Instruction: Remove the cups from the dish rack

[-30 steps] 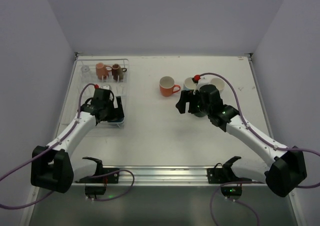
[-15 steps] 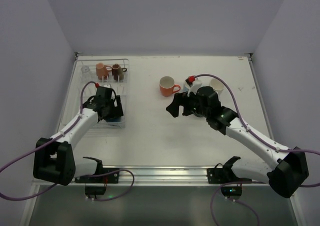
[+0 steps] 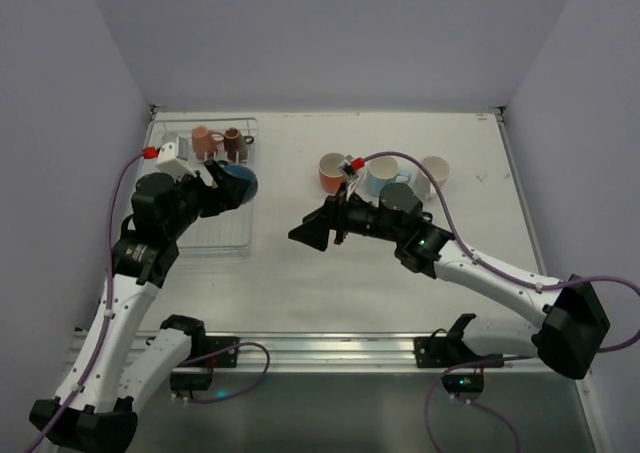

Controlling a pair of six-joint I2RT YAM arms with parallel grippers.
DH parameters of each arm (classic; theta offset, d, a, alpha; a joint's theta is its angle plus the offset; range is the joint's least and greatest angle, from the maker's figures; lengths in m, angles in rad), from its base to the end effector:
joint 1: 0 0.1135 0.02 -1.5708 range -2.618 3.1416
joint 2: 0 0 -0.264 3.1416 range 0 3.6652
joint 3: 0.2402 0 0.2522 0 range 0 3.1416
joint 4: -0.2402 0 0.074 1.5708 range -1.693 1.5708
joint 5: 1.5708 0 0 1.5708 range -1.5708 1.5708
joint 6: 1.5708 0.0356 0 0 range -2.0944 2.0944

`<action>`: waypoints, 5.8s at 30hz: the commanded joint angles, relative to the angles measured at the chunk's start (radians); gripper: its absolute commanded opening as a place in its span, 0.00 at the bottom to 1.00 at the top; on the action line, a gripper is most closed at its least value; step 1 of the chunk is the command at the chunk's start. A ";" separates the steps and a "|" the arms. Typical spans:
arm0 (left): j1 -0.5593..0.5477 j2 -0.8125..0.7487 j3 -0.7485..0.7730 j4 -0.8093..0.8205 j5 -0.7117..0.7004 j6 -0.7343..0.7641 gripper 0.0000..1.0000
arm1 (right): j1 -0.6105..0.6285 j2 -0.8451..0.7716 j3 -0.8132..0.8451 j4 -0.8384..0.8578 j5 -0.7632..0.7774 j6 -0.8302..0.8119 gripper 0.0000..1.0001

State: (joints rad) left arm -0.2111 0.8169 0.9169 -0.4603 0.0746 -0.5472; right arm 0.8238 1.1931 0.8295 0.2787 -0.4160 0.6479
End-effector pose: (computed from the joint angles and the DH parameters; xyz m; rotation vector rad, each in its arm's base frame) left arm 0.1750 -0.0402 0.3515 -0.2798 1.9537 -0.5736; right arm 0.1791 0.2146 0.3188 -0.5149 1.7944 1.4166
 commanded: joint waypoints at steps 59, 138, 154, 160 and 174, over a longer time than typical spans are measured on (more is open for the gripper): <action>-0.002 -0.130 -0.035 0.109 0.274 -0.223 1.00 | 0.049 0.036 0.066 -0.037 -0.026 -0.191 0.00; 0.041 1.311 0.838 0.249 -0.513 0.205 0.77 | -0.052 -0.145 -0.121 -0.256 0.264 -0.235 0.73; 0.056 1.194 0.790 0.272 -0.457 0.194 0.14 | -0.052 -0.148 -0.061 -0.259 0.237 -0.218 0.73; 0.058 1.006 0.735 0.272 -0.395 0.175 0.09 | -0.052 -0.122 -0.004 -0.171 0.160 -0.137 0.73; 0.056 0.377 0.274 0.353 0.074 -0.146 0.06 | -0.052 0.026 0.151 0.037 0.036 -0.024 0.75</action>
State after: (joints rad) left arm -0.1616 1.2839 1.2980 -0.1951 -0.0444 -0.5529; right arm 0.7677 1.2030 0.9199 0.1974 -0.3363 0.5930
